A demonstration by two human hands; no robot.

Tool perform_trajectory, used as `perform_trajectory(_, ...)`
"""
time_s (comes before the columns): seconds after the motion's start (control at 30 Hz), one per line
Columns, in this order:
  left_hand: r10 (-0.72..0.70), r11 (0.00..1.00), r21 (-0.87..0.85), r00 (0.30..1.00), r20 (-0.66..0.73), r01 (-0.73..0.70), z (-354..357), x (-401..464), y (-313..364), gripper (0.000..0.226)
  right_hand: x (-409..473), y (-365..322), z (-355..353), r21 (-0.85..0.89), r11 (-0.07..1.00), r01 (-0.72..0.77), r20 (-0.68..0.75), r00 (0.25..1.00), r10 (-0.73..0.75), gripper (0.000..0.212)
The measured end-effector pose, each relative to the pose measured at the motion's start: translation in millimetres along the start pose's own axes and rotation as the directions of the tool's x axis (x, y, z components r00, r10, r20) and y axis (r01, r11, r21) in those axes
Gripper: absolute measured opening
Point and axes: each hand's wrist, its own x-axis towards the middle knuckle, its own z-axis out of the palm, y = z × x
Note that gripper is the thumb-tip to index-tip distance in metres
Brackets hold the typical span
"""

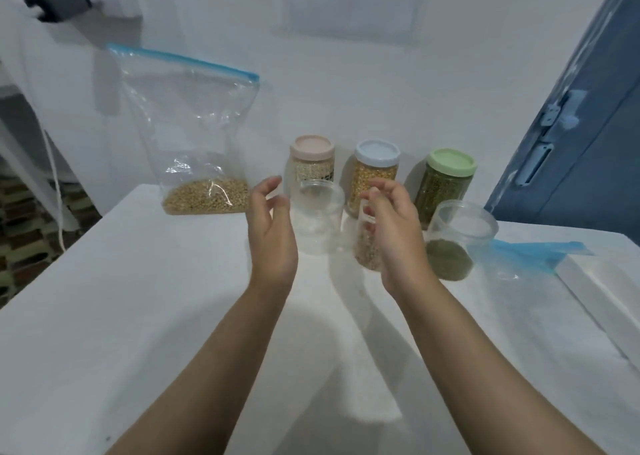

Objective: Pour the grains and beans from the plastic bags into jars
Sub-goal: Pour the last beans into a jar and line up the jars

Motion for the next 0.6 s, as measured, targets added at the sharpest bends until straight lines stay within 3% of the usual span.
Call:
perform_trajectory(0.13,0.072,0.997,-0.025,0.994,-0.086,-0.074,-48,62,17,0.029,18,-14,68,0.058,0.995,0.086,-0.007,0.996,-0.086,0.014)
perform_trajectory(0.37,0.143,0.977,0.178,0.982,-0.123,-0.12,-127,185,18,0.036,59,-8,201,0.051,0.986,0.157,-0.038,0.987,-0.155,0.017)
perform_trajectory(0.47,0.064,0.962,0.271,0.994,-0.085,-0.038,-147,228,8,0.051,84,2,239,0.007,0.996,0.094,-0.032,0.995,-0.094,0.037)
perform_trajectory(0.6,-0.111,0.939,0.326,0.994,-0.01,0.108,-168,271,-4,0.071,114,20,271,-0.185,0.982,-0.027,0.097,0.994,0.046,0.07)
